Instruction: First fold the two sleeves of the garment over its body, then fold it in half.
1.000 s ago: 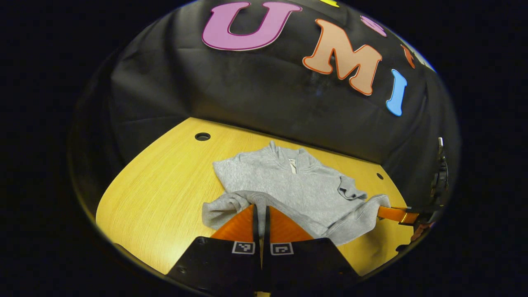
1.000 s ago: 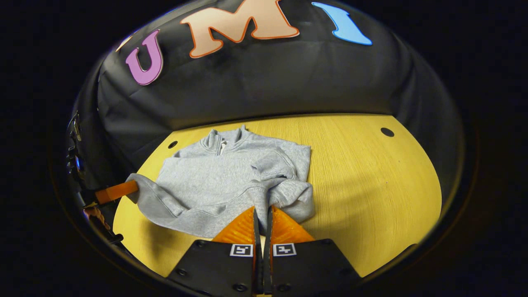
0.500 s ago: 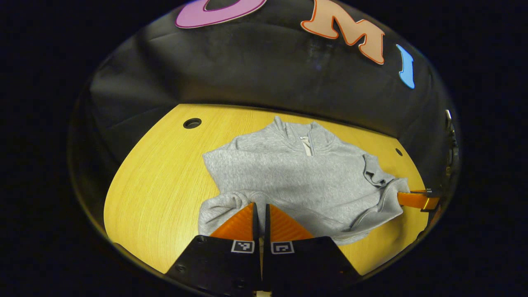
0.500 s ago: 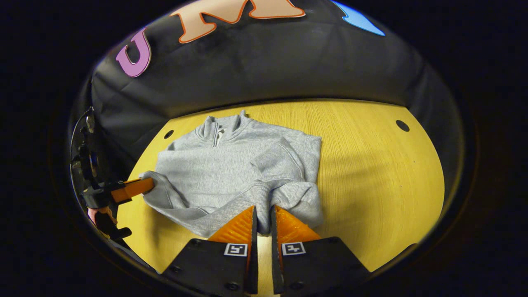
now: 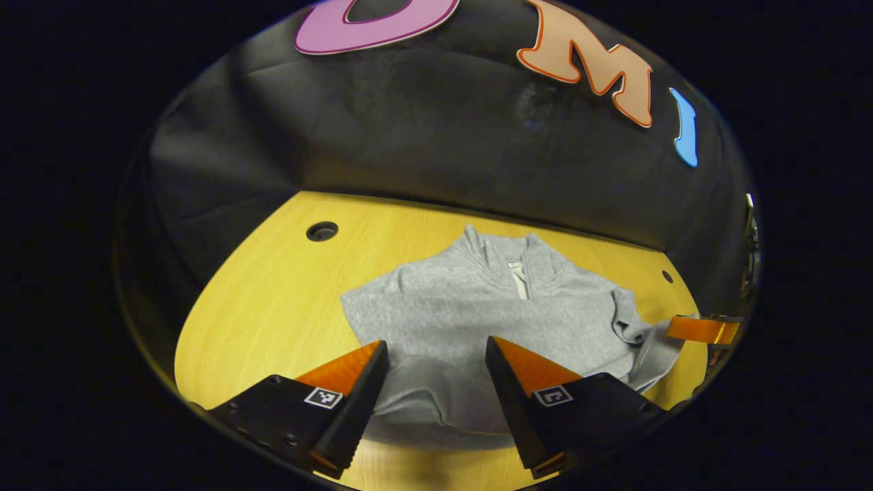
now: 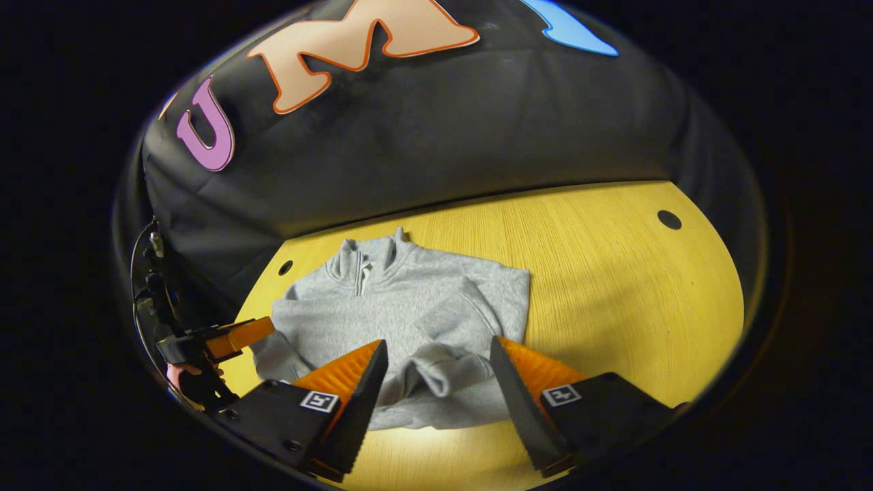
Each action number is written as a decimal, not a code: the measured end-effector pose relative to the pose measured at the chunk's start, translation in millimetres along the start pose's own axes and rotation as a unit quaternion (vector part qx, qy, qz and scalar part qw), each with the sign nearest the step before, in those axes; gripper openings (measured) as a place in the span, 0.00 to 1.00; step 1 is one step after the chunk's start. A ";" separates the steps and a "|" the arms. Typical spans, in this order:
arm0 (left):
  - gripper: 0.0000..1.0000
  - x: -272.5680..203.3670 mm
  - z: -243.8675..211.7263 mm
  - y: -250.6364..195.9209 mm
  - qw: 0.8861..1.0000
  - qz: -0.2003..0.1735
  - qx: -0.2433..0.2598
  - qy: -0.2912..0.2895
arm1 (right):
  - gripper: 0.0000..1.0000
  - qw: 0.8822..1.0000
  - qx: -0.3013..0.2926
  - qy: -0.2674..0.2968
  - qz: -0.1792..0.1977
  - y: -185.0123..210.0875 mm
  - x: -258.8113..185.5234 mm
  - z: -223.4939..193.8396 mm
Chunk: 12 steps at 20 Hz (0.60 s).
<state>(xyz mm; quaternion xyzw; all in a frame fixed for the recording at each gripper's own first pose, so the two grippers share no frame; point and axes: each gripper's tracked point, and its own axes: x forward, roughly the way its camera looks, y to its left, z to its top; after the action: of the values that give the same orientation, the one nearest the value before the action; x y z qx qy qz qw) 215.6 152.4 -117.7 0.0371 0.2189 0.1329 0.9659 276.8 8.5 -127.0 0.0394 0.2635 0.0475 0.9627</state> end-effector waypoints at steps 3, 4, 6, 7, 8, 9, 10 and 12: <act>0.93 -3.9 26.4 5.9 0.999 0.013 0.003 -0.047 | 0.99 0.999 0.008 -0.038 -0.002 0.5 -3.4 21.0; 0.93 -9.2 36.7 6.5 0.998 0.014 -0.005 -0.069 | 0.95 0.998 0.013 -0.053 -0.003 0.4 -7.7 30.2; 0.93 -24.0 55.6 6.0 0.994 0.011 -0.031 -0.108 | 0.95 0.996 0.019 -0.086 -0.001 0.4 -20.8 47.6; 0.93 -34.3 63.9 5.8 0.991 0.008 -0.043 -0.125 | 0.95 0.995 0.016 -0.103 -0.002 -0.1 -28.0 55.5; 0.93 -48.1 70.2 7.6 0.989 0.005 -0.052 -0.140 | 0.95 0.993 0.009 -0.118 -0.003 -0.4 -38.6 62.5; 0.93 -60.3 74.9 8.4 0.987 0.004 -0.058 -0.151 | 0.99 0.991 -0.001 -0.131 -0.005 -0.1 -49.8 67.8; 0.93 -72.8 77.9 8.5 0.986 0.002 -0.060 -0.157 | 0.99 0.990 -0.011 -0.140 -0.007 1.6 -60.7 70.1; 0.93 -100.2 79.6 6.7 0.985 -0.006 -0.059 -0.163 | 0.98 0.988 -0.024 -0.152 -0.001 12.0 -85.2 70.4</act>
<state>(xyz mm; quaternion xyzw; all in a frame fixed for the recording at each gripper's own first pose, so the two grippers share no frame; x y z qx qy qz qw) 161.3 130.4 -3.7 -0.0001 0.0503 0.1322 0.9899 238.9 7.3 -22.5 0.0228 0.1126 0.0461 0.9923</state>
